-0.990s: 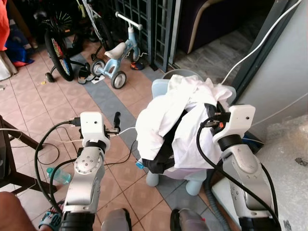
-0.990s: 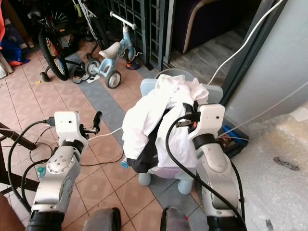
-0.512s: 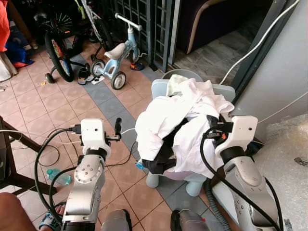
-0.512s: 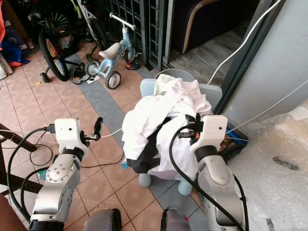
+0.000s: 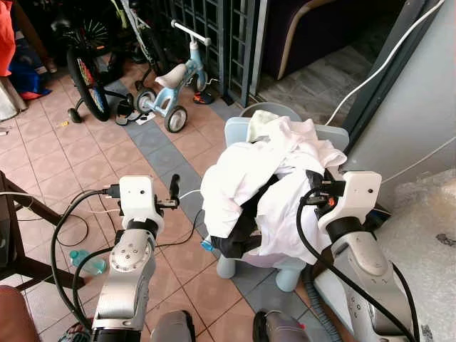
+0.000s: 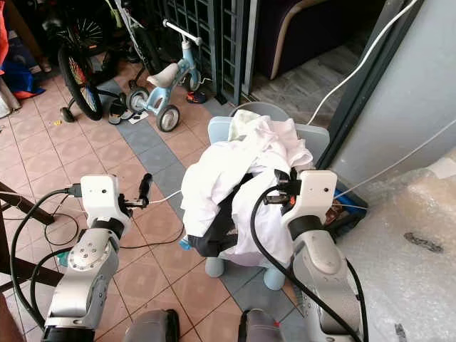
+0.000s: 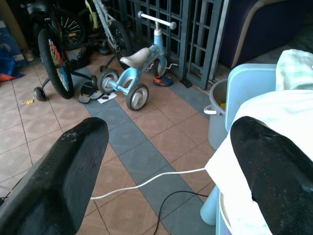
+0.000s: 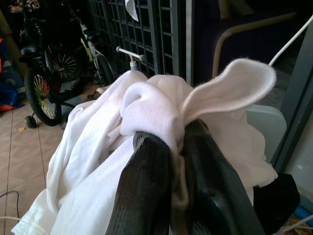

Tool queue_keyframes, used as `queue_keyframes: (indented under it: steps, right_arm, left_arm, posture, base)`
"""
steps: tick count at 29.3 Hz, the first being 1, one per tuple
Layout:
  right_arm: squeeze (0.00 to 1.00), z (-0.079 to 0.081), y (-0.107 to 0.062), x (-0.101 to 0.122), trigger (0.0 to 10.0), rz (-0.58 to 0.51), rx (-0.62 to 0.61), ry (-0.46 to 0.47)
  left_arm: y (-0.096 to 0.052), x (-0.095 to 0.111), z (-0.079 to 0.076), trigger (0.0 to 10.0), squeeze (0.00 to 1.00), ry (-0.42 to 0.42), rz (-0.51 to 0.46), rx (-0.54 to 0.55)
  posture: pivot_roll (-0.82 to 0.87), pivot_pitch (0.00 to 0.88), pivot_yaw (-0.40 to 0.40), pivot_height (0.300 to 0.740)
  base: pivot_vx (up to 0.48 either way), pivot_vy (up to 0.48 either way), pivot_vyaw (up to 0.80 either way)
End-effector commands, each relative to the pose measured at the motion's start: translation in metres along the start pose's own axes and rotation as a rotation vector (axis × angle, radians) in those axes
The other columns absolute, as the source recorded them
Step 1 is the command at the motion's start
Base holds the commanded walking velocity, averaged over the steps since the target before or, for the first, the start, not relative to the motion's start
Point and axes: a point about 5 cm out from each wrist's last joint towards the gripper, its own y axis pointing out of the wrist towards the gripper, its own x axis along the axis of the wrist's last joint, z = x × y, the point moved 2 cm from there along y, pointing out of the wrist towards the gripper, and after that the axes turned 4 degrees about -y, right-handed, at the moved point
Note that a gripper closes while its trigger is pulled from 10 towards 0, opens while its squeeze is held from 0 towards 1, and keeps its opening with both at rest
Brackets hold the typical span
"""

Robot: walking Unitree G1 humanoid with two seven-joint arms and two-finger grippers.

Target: Clothes washing

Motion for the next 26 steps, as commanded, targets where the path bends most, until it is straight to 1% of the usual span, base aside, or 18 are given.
queue_keyframes:
  steps: [1, 7, 8, 9, 11, 14, 17, 19, 22, 23, 25, 26]
  right_arm:
    - [0.0, 0.002, 0.0, 0.008, 10.0, -0.032, 0.01, 0.005]
    - [0.0, 0.002, 0.0, 0.008, 10.0, -0.032, 0.01, 0.005]
    - [0.0, 0.003, -0.002, 0.009, 10.0, -0.018, 0.002, 0.0]
    - [0.0, 0.001, 0.022, 0.009, 10.0, -0.003, 0.023, -0.017]
    - [0.0, -0.001, 0.059, 0.018, 10.0, 0.008, 0.079, -0.09]
    - [0.0, -0.001, 0.06, 0.021, 10.0, 0.003, 0.085, -0.088]
    - [0.0, -0.003, 0.057, 0.017, 10.0, 0.012, 0.072, -0.092]
    - [0.0, -0.006, 0.051, 0.016, 10.0, 0.015, 0.07, -0.114]
    - [0.0, -0.009, 0.051, 0.013, 10.0, 0.015, 0.064, -0.113]
    - [0.0, -0.012, 0.05, 0.011, 10.0, 0.0, 0.026, -0.117]
    - [0.0, -0.012, 0.048, 0.01, 10.0, -0.009, 0.005, -0.107]
    - [0.0, -0.011, 0.046, 0.011, 10.0, -0.037, -0.02, -0.15]
  left_arm:
    - [-0.002, 0.001, 0.002, 10.0, 0.0, 0.005, -0.003, 0.006]
    - [-0.002, 0.001, 0.002, 10.0, 0.0, 0.005, -0.003, 0.006]
    - [-0.004, 0.0, -0.001, 10.0, 0.0, 0.009, -0.002, -0.006]
    - [0.012, 0.013, -0.011, 10.0, 0.0, 0.035, -0.054, -0.048]
    - [0.032, 0.037, -0.028, 10.0, 0.0, 0.076, -0.135, -0.111]
    - [0.03, 0.033, -0.027, 10.0, 0.0, 0.091, -0.122, -0.123]
    - [0.031, 0.025, -0.022, 10.0, 0.0, 0.097, -0.098, -0.107]
    - [0.03, 0.027, -0.022, 10.0, 0.0, 0.081, -0.1, -0.098]
    - [0.032, 0.028, -0.023, 10.0, 0.0, 0.084, -0.108, -0.1]
    - [0.03, 0.026, -0.023, 10.0, 0.0, 0.094, -0.113, -0.105]
    - [0.028, 0.023, -0.022, 10.0, 0.0, 0.098, -0.114, -0.109]
    - [0.026, 0.019, -0.02, 10.0, 0.0, 0.114, -0.109, -0.109]
  posture:
    - [0.0, 0.069, 0.047, 0.74]
    - [0.0, 0.069, 0.047, 0.74]
    - [0.0, 0.0, 0.0, 0.74]
    - [0.02, 0.0, 0.039, 0.74]
    - [0.01, 0.007, 0.053, 0.74]
    - [0.0, 0.014, 0.055, 0.74]
    - [0.0, 0.02, 0.06, 0.74]
    - [0.0, 0.015, 0.057, 0.74]
    - [0.0, 0.017, 0.056, 0.74]
    - [0.0, 0.008, 0.052, 0.74]
    - [-0.01, 0.002, 0.052, 0.74]
    - [-0.01, 0.0, 0.05, 0.74]
  base:
    - [0.0, 0.0, 0.0]
    - [0.0, 0.0, 0.0]
    - [0.0, 0.0, 0.0]
    - [0.0, 0.0, 0.0]
    - [0.0, 0.0, 0.0]
    - [0.0, 0.0, 0.0]
    - [0.0, 0.0, 0.0]
    - [0.0, 0.0, 0.0]
    - [0.0, 0.0, 0.0]
    - [0.0, 0.0, 0.0]
    - [0.0, 0.0, 0.0]
    - [0.0, 0.0, 0.0]
